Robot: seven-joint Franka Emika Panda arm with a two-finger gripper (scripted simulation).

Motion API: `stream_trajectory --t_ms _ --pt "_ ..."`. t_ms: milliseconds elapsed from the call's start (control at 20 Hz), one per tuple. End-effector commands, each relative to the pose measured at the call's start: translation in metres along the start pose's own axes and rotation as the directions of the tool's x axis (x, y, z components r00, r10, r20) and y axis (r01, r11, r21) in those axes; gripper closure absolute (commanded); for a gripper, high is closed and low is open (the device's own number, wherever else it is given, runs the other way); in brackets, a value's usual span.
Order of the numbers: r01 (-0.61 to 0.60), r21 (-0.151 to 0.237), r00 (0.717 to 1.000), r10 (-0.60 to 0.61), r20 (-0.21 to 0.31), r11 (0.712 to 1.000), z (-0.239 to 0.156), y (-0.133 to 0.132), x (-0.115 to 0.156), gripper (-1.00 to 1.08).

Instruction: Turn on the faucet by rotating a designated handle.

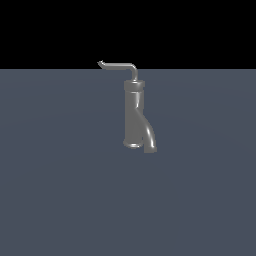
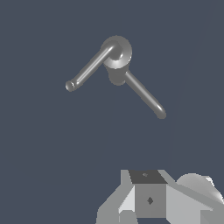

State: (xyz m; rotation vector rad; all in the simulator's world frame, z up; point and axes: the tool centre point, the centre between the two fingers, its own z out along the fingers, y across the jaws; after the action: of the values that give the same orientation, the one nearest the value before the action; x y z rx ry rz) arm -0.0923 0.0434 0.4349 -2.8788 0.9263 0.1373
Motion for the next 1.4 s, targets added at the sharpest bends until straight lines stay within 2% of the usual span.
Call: stream_trajectory --t_ms 0,250,550,1000,1350 --pt "-0.069 0.001 0.998 0.069 0.000 0.998 0.008 -0.010 0.013 1.08" --pt "-0.204 -0.002 0.979 0.204 -0.007 0.979 0.025 -0.030 0.037 1.08" --pt "-0.360 -0.005 0.933 0.359 -0.027 0.933 0.049 -0.053 0.065 1.08" --pt "-0.567 0.001 0.821 0.566 -0.078 0.824 0.089 -0.085 0.103 1.08" --pt "-0.669 0.016 0.737 0.666 -0.117 0.743 0.114 -0.102 0.123 1.08"
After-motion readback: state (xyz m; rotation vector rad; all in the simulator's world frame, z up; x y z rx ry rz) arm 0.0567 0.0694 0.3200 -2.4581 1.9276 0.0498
